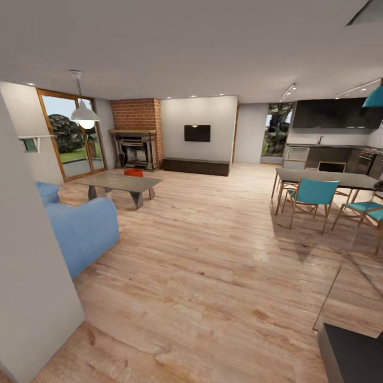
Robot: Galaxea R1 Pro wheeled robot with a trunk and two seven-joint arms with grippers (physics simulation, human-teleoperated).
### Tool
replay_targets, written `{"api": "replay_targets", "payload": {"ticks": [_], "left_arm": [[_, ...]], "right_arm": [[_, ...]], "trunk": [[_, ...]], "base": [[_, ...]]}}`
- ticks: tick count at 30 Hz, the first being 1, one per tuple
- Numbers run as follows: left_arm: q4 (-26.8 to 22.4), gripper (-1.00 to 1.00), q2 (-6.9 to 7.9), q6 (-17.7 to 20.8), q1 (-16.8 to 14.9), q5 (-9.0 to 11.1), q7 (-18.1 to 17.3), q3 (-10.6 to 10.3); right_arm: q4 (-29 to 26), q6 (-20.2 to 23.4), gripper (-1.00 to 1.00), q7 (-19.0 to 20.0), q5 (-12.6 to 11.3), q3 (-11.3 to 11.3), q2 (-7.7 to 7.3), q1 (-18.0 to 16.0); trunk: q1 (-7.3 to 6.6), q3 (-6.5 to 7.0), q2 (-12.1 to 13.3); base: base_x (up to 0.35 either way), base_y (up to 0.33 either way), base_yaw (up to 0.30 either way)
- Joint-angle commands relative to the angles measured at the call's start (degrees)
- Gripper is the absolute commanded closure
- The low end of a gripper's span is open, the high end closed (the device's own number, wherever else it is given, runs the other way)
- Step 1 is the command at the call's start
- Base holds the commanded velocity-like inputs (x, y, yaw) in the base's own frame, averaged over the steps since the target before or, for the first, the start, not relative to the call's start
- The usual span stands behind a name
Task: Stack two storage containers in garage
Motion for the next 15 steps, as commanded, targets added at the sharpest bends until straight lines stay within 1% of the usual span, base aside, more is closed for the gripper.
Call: {"api": "replay_targets", "payload": {"ticks": [1,15], "left_arm": [[0.0,-1.00,-0.01,-0.1,0.0,0.3,0.1,-0.2],[0.0,-1.00,-0.01,-0.3,0.0,0.3,0.1,-0.2]], "right_arm": [[0.2,-0.3,-1.00,-0.1,0.5,0.2,0.00,-0.1],[0.2,-0.1,-1.00,-0.1,0.5,0.3,-0.04,-0.1]], "trunk": [[0.04,-0.07,0.0],[0.04,-0.07,0.0]], "base": [[0.324,0.000,-0.041],[0.324,0.000,-0.006]]}}
